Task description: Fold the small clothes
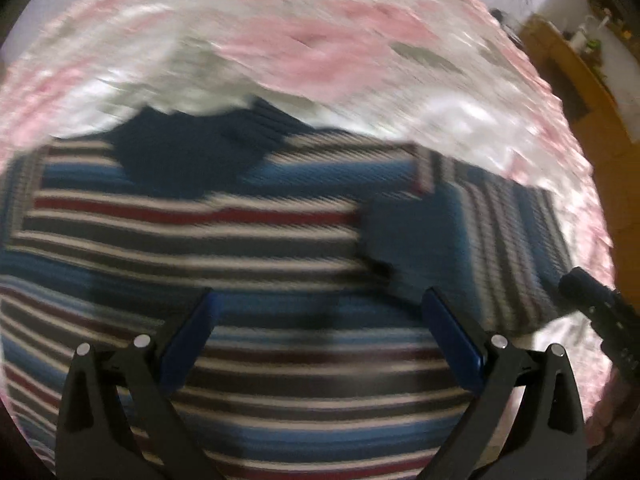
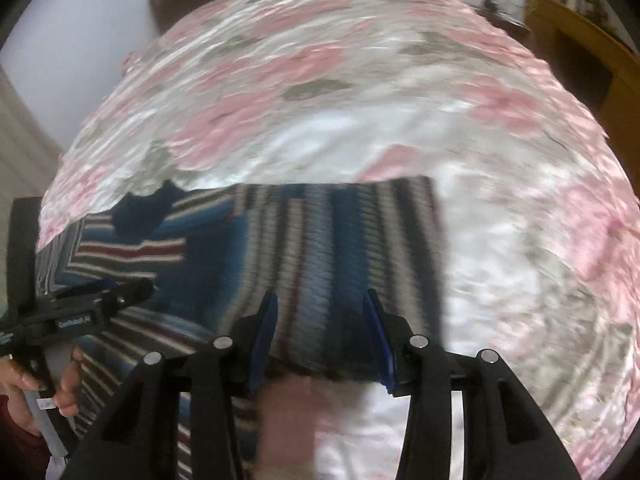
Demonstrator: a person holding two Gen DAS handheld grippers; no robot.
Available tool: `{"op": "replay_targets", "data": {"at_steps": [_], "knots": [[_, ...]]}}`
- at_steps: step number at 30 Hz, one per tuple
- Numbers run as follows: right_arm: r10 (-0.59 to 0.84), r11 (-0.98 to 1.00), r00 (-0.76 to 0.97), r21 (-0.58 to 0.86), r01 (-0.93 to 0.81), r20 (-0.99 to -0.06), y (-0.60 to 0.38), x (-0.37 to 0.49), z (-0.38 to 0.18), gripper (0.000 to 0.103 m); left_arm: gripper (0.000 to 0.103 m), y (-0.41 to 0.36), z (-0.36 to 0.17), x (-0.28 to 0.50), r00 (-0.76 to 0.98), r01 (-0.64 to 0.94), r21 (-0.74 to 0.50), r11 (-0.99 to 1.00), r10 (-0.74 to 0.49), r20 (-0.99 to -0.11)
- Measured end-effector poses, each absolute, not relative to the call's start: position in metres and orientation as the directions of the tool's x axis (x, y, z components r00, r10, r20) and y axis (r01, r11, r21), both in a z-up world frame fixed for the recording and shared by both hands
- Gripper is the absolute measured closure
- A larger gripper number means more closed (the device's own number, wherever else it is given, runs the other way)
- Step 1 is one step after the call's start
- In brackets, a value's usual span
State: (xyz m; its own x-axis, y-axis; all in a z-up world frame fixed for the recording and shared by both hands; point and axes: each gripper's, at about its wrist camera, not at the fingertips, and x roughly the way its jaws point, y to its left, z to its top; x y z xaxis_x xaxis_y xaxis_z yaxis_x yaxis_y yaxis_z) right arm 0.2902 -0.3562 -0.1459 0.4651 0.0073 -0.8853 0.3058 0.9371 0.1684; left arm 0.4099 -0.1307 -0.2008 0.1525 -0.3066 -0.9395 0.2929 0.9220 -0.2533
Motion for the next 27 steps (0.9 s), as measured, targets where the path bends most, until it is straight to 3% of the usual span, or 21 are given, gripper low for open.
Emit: {"op": "replay_targets", "data": {"at_steps": [4, 6, 7, 10, 11, 13, 21, 27], "knots": [[-0.028, 0.940, 0.458, 0.133, 0.315, -0.889, -0.371, 0.274, -0.151, 0.058, 0.007, -0.155, -0.217, 0.411, 0.098, 0.249, -0.309, 0.918, -0.341, -0.935], [-0.045, 0.944, 0.460, 0.113, 0.310, -0.887, -0.373, 0.266, -0.154, 0.056, 0.023, -0.165, -0.226, 0.414, 0.081, 0.229, -0.316, 0.921, -0.342, -0.936], [-0.045, 0.945, 0.461, 0.112, 0.308, -0.886, -0.374, 0.263, -0.155, 0.056, 0.045, -0.169, -0.229, 0.416, 0.065, 0.227, -0.316, 0.921, -0.338, -0.939], [-0.032, 0.940, 0.468, 0.133, 0.314, -0.883, -0.377, 0.255, -0.160, 0.054, 0.064, -0.176, -0.234, 0.416, 0.073, 0.216, -0.307, 0.927, -0.329, -0.941], [-0.032, 0.940, 0.470, 0.133, 0.315, -0.882, -0.377, 0.254, -0.160, 0.053, 0.080, -0.177, -0.232, 0.416, 0.087, 0.217, -0.310, 0.926, -0.334, -0.938], [-0.045, 0.942, 0.474, 0.120, 0.313, -0.879, -0.377, 0.251, -0.159, 0.053, 0.094, -0.176, -0.225, 0.414, 0.110, 0.219, -0.329, 0.919, -0.358, -0.927], [-0.030, 0.939, 0.511, 0.151, 0.308, -0.859, -0.372, 0.252, -0.145, 0.047, 0.095, -0.135, -0.173, 0.414, 0.306, 0.243, -0.319, 0.916, -0.384, -0.871], [0.042, 0.925, 0.507, 0.226, 0.307, -0.861, -0.364, 0.263, -0.149, 0.045, 0.095, -0.067, -0.152, 0.438, 0.381, 0.194, -0.277, 0.941, -0.332, -0.863]]}}
